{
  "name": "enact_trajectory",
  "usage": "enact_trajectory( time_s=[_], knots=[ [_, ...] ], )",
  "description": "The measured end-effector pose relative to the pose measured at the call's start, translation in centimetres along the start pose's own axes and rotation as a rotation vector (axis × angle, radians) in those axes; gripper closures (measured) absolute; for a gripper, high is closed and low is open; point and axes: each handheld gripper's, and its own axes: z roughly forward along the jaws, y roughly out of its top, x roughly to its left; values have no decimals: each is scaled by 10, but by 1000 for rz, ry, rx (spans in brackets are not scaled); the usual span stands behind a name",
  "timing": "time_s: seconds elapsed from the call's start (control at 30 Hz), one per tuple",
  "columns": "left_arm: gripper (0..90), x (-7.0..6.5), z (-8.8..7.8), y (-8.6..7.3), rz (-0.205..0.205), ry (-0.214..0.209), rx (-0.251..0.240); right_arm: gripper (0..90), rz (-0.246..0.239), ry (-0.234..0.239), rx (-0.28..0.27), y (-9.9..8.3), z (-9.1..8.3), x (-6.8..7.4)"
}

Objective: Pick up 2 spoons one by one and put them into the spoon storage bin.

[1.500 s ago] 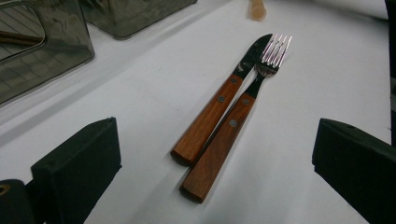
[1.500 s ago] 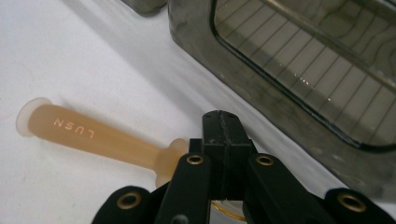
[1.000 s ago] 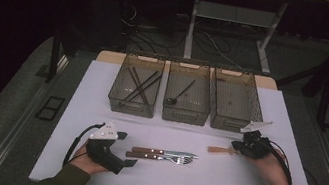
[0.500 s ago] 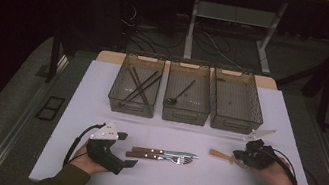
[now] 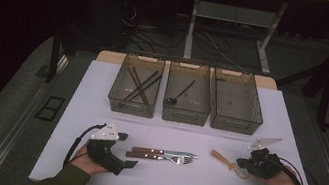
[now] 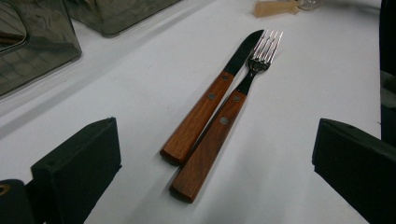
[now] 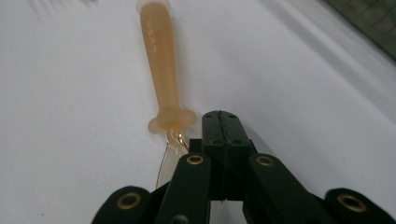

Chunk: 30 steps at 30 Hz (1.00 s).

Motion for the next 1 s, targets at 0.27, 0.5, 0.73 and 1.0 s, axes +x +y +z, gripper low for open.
enact_trajectory(
  time_s=[0.27,0.5,0.73,1.0],
  knots=[
    [7,0,1,0,1,-5,0,645,-26,76,-99,15,-5,4],
    [7,-1,1,0,4,-8,2,620,-98,98,-58,24,15,14],
    [8,-1,1,0,6,-10,3,703,-141,92,-25,26,26,17],
    [8,-2,1,1,13,-15,-1,761,-146,82,-33,24,25,21]
  ],
)
